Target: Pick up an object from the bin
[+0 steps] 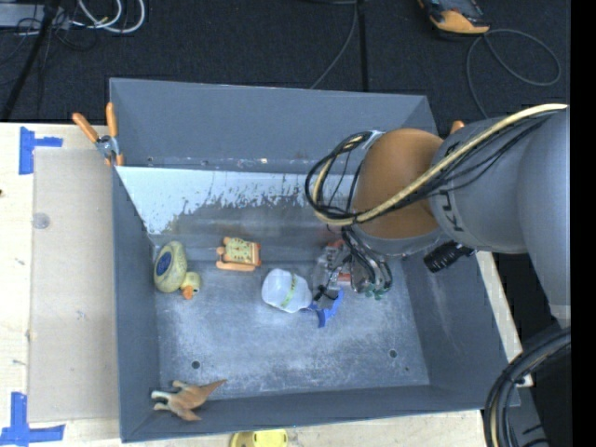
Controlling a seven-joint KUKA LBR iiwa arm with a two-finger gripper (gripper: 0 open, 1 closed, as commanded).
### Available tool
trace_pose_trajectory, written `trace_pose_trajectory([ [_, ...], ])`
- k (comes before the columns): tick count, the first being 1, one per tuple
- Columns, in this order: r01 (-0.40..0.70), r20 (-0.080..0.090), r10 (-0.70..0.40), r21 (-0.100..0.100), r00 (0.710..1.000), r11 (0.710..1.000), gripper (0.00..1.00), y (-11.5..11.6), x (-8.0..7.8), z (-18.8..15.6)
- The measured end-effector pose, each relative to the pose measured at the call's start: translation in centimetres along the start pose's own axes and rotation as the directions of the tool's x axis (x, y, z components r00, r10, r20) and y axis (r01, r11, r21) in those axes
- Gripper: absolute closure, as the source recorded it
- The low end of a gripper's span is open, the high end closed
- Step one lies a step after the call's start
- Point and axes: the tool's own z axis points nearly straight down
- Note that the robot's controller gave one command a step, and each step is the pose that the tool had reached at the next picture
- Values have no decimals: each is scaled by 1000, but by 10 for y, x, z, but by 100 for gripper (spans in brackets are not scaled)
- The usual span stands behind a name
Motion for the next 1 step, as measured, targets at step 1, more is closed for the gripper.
trace_pose_trajectory([
  [1, 0, 0, 0, -1, 1000, 1000, 0, 0, 0, 1],
])
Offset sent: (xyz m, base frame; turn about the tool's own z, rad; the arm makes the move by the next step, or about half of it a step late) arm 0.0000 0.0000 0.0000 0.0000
